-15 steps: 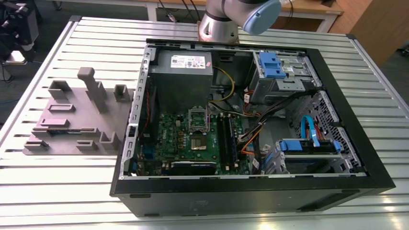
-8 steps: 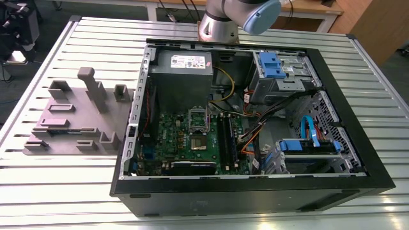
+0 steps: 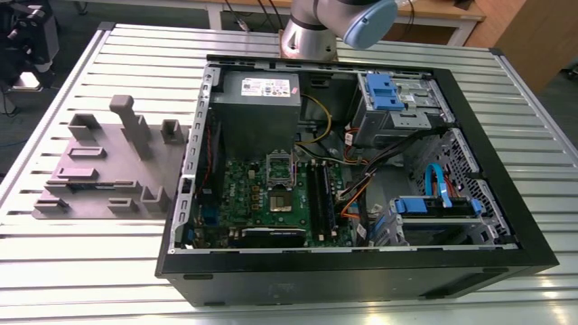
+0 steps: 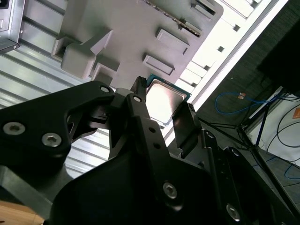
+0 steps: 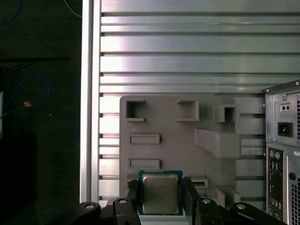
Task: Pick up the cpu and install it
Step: 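Pick up the cpu and move it towards the insertion slot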
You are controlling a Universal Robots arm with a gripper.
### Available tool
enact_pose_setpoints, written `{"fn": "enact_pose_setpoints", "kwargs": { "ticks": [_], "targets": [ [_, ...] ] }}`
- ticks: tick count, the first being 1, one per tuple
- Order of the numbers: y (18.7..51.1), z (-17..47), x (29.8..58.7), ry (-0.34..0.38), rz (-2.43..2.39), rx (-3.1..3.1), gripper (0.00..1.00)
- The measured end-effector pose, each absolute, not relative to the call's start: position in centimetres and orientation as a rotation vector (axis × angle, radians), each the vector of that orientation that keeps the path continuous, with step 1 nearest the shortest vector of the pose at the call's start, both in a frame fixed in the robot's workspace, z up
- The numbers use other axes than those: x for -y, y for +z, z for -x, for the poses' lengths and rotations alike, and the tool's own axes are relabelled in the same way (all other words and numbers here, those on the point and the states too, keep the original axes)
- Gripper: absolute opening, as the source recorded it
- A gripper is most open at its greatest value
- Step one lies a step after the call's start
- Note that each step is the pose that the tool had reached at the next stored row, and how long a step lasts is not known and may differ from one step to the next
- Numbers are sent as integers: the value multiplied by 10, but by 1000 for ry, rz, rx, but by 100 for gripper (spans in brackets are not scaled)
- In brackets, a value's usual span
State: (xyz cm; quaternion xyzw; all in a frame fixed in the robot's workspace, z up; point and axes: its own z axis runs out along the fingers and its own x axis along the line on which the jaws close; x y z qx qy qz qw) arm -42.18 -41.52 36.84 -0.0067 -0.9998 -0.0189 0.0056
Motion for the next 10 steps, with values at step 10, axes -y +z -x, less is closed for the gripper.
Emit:
{"fn": "enact_pose_setpoints", "kwargs": {
  "ticks": [10],
  "targets": [
    [368,419,415,-59,21,3130,47]
  ]
}}
